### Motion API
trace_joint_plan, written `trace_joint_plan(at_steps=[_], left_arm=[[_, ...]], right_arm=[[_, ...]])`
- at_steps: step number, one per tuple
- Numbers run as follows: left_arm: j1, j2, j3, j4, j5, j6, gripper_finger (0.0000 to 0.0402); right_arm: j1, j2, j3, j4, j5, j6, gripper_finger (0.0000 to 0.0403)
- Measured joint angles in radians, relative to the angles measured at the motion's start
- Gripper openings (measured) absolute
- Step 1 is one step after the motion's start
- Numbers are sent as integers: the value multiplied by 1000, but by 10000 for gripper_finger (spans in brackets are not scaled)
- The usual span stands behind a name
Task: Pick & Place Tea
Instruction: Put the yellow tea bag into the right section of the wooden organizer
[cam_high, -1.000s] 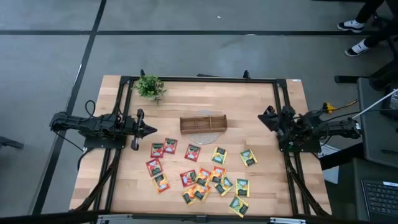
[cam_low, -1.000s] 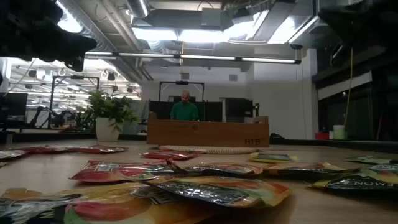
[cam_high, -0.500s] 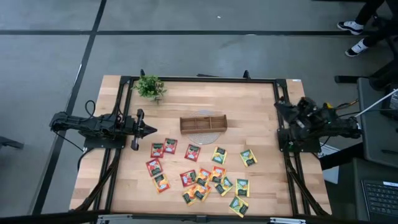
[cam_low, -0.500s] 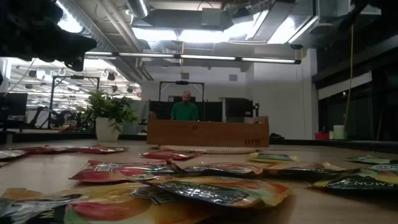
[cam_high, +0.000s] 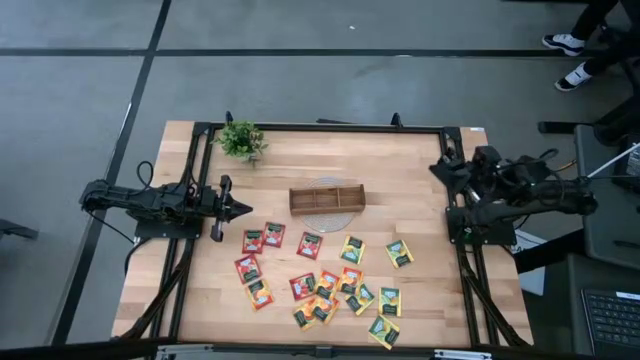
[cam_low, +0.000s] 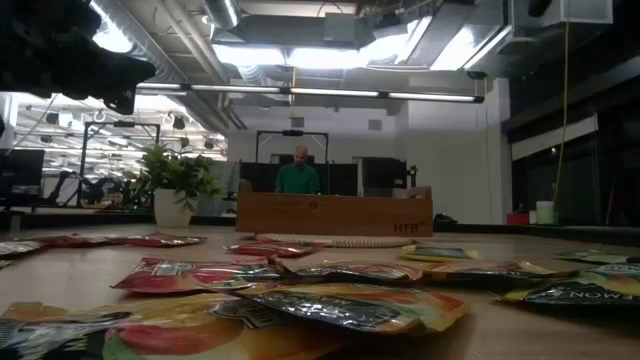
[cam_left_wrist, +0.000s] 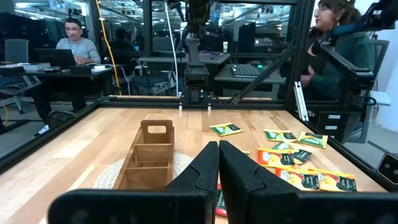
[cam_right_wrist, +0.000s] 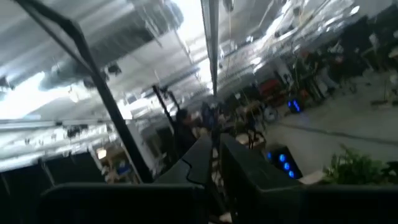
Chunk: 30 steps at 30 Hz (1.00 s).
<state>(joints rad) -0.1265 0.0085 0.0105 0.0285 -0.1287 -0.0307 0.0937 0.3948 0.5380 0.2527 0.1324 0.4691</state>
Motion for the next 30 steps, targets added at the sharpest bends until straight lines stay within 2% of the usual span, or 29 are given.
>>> trace_joint_plan(at_steps=[10,20,26,30], left_arm=[[0,0,0,0,0,0,7],[0,0,0,0,0,0,7],[0,0,0,0,0,0,9],[0,0,0,0,0,0,10]], right_arm=[[2,192,70,-16,-105,5,35],[4,372,144,-35,-191,106,35],[20,468,217,-175,-265,213,35],[59,512,256,-332,-268,314,35]])
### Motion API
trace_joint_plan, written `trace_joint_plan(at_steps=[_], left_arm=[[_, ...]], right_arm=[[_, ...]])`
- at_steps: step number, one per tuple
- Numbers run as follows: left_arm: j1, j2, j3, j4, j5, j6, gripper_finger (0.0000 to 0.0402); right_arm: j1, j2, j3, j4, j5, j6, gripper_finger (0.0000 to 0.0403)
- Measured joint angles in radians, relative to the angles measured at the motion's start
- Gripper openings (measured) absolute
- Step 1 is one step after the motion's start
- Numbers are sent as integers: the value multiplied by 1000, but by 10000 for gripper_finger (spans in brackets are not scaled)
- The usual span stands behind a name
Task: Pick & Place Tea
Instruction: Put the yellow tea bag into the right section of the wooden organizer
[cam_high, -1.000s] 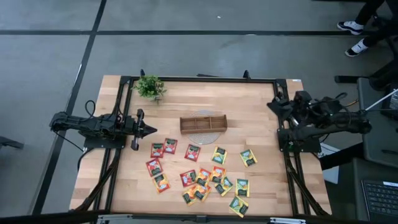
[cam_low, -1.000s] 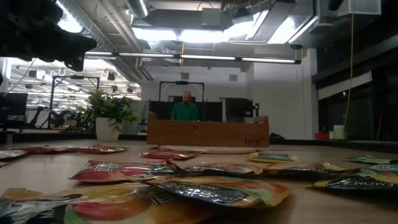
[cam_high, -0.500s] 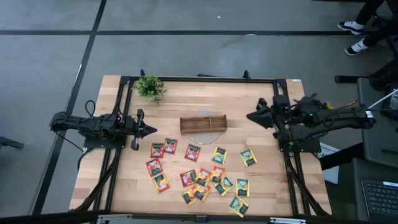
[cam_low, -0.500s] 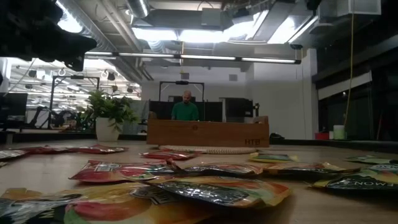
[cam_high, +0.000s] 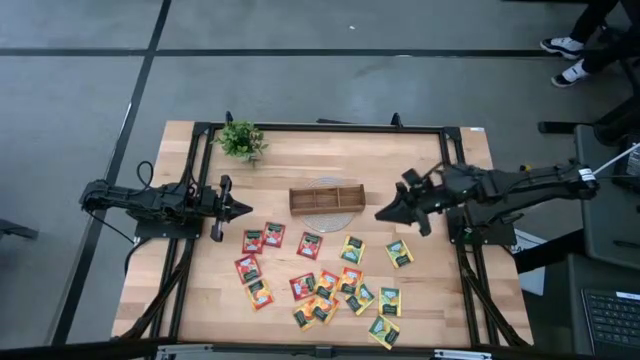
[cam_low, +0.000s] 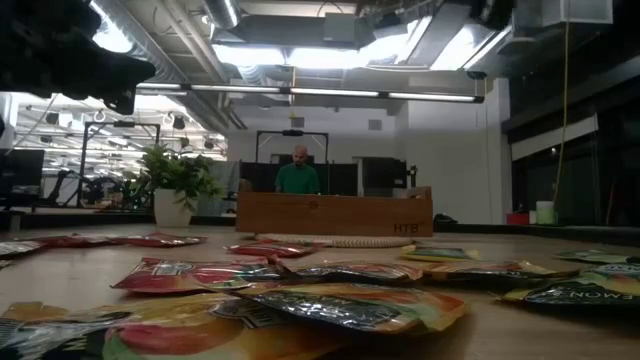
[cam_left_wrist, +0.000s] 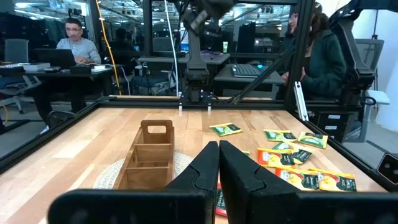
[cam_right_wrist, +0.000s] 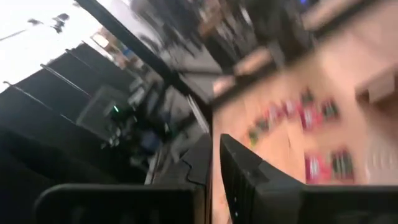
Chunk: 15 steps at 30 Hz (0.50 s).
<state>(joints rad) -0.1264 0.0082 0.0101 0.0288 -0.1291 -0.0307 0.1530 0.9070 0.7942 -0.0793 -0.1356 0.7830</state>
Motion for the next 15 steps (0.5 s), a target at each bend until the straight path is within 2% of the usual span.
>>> trace_joint_plan(at_steps=[9,15], left_arm=[[0,0,0,0,0,0,8],[0,0,0,0,0,0,10]], right_arm=[[96,105,54,-264,1,222,35],[138,183,57,-364,2,349,35]])
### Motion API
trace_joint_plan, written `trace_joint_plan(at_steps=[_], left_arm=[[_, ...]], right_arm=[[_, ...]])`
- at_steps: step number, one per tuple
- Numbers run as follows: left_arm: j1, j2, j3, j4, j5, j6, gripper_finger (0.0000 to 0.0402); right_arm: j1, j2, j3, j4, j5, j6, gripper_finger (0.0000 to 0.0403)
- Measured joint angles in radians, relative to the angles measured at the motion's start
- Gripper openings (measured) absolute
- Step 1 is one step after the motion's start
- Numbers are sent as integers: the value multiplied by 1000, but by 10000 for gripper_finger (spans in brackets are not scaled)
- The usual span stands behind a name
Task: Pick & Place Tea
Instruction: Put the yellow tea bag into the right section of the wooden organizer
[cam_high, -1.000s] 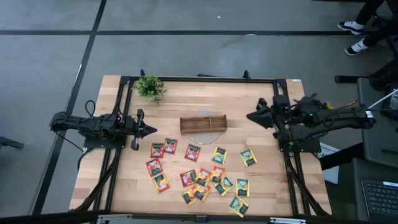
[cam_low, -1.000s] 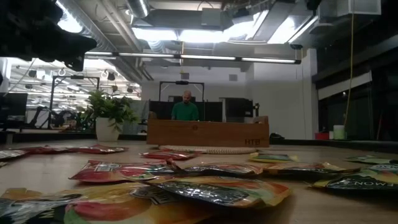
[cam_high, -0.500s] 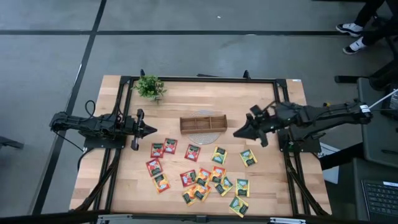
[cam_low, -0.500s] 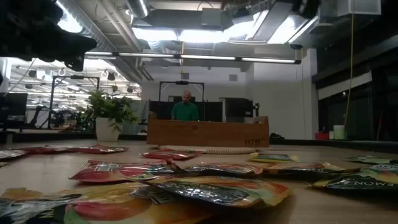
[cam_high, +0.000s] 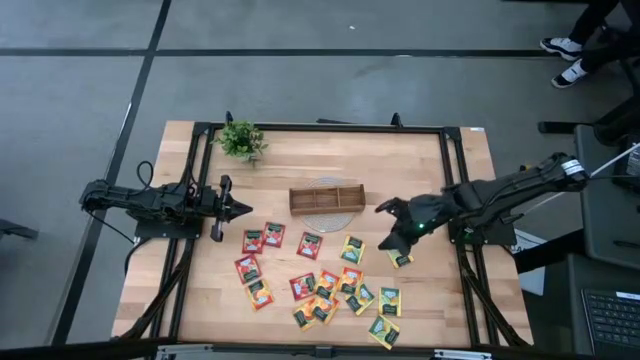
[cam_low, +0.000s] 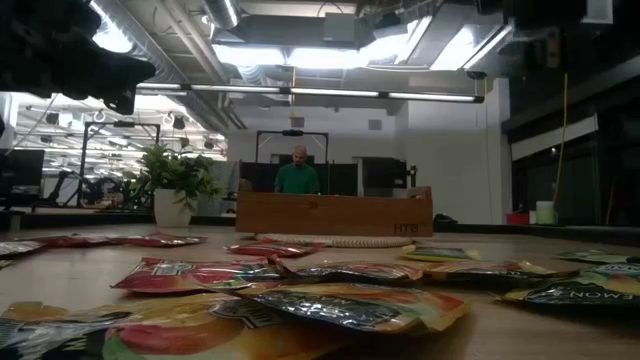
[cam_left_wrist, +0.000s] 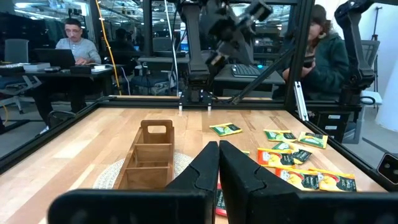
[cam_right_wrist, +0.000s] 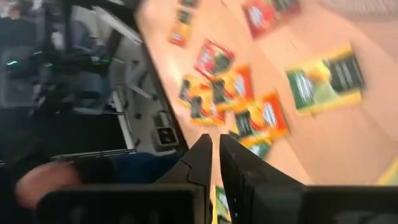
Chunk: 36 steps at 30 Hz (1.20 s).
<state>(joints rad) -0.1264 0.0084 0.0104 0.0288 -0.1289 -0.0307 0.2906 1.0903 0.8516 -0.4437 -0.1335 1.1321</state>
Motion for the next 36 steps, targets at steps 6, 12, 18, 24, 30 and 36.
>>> trace_joint_plan(at_steps=[6,12,18,24,30,36], left_arm=[[0,0,0,0,0,0,6],[0,0,0,0,0,0,10],[0,0,0,0,0,0,6],[0,0,0,0,0,0,10],[0,0,0,0,0,0,8],[0,0,0,0,0,0,8]], right_arm=[[23,85,0,-56,0,100,35],[24,155,0,-115,1,174,35],[24,202,0,-202,1,240,35],[33,226,0,-282,36,308,35],[69,232,0,-296,66,333,35],[107,232,0,-296,65,328,35]])
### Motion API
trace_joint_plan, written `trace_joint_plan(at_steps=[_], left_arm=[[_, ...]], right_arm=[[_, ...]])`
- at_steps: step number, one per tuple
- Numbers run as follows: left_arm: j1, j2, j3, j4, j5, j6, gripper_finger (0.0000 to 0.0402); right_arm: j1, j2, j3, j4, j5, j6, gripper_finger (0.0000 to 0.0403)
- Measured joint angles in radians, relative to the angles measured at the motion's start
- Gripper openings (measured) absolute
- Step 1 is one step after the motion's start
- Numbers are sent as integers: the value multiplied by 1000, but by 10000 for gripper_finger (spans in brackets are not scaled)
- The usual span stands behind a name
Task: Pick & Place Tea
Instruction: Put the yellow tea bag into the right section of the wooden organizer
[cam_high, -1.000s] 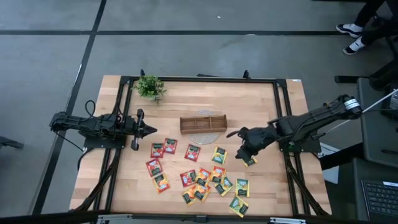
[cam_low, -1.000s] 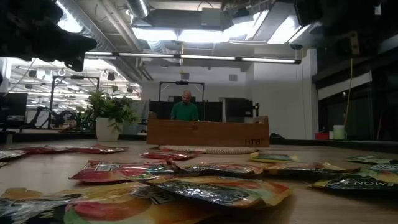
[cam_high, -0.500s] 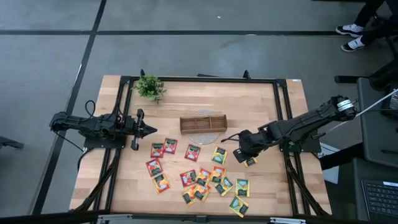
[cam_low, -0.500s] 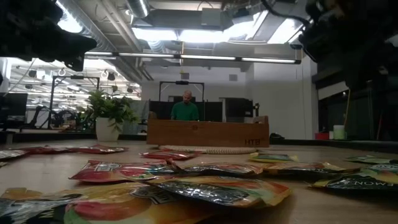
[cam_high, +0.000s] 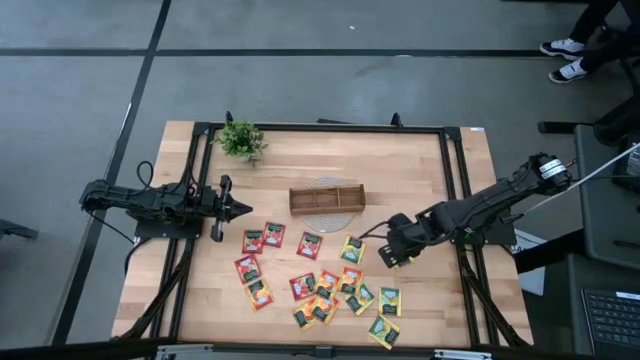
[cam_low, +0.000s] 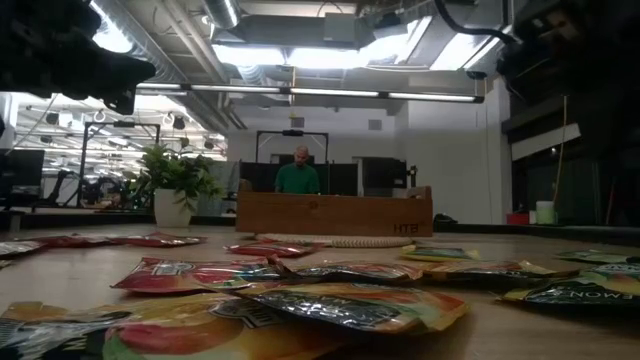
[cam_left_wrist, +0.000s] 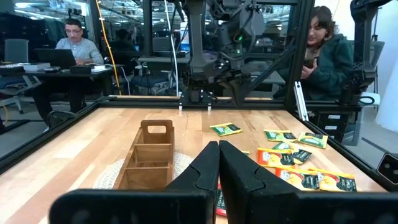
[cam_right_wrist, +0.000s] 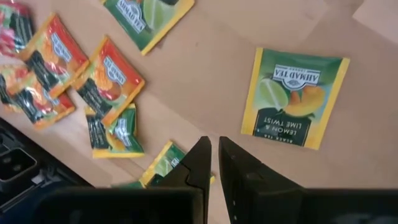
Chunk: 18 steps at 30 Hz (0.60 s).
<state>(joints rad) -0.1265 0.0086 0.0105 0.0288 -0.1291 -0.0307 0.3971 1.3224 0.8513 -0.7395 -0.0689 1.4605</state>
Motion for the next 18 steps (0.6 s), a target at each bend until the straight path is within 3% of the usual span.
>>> trace_joint_plan(at_steps=[18], left_arm=[[0,0,0,0,0,0,10]], right_arm=[[92,0,-1,-107,23,43,36]])
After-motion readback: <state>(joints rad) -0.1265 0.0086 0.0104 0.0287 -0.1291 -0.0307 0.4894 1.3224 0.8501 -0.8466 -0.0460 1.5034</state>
